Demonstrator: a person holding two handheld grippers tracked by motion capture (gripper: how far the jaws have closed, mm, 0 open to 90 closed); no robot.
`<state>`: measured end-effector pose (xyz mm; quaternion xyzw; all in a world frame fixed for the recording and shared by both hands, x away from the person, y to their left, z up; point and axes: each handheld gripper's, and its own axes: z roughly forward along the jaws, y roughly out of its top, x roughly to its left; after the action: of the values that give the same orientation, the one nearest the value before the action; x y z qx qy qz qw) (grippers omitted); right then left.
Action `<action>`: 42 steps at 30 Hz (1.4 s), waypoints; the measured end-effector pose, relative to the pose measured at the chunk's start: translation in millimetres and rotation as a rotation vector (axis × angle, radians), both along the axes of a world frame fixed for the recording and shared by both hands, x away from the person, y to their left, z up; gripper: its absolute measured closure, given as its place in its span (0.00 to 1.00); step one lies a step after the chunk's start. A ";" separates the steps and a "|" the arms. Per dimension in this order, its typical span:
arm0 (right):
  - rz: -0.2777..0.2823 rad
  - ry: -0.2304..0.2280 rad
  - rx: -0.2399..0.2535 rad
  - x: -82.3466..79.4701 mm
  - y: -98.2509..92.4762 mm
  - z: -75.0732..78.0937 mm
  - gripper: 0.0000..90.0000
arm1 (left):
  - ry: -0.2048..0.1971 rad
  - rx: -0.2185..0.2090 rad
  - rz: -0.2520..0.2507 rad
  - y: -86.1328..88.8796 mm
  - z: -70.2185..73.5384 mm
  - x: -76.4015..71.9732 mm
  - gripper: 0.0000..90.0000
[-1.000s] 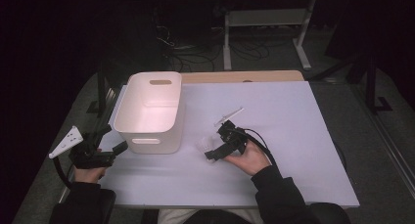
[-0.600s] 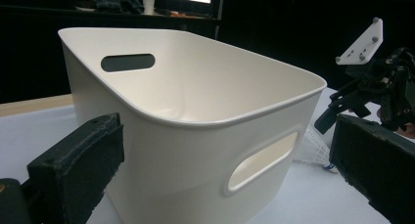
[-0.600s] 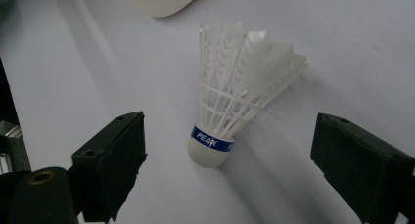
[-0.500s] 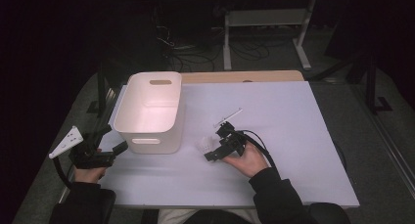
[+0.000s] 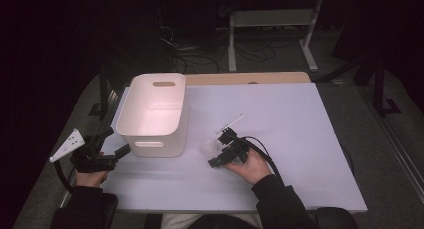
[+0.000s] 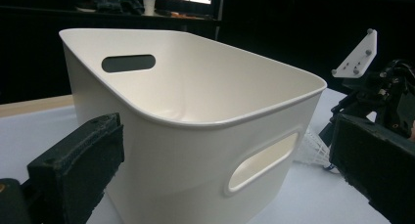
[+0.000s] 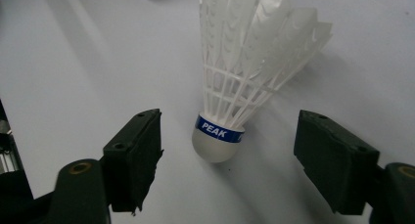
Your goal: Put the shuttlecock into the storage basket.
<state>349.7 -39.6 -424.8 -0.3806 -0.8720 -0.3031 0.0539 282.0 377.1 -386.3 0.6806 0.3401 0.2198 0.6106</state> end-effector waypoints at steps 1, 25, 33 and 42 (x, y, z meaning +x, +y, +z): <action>-0.001 0.001 0.002 0.1 -0.1 -0.2 0.31 | 0.000 0.000 0.000 0.0 0.0 0.0 0.00; 0.015 0.027 -0.022 1.4 6.2 -5.5 0.70 | -0.001 -0.003 -0.002 -0.3 0.1 -0.3 0.00; 0.017 0.040 -0.018 1.8 5.2 -4.8 0.71 | -0.001 -0.005 -0.001 -0.2 0.0 -0.2 0.00; 0.014 0.014 -0.020 1.0 2.4 3.5 0.71 | -0.001 -0.006 -0.001 -0.2 0.0 -0.2 0.00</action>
<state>350.7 -37.2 -421.3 -0.3772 -0.8771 -0.2915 0.0584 281.7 376.9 -386.3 0.6788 0.3401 0.2185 0.6131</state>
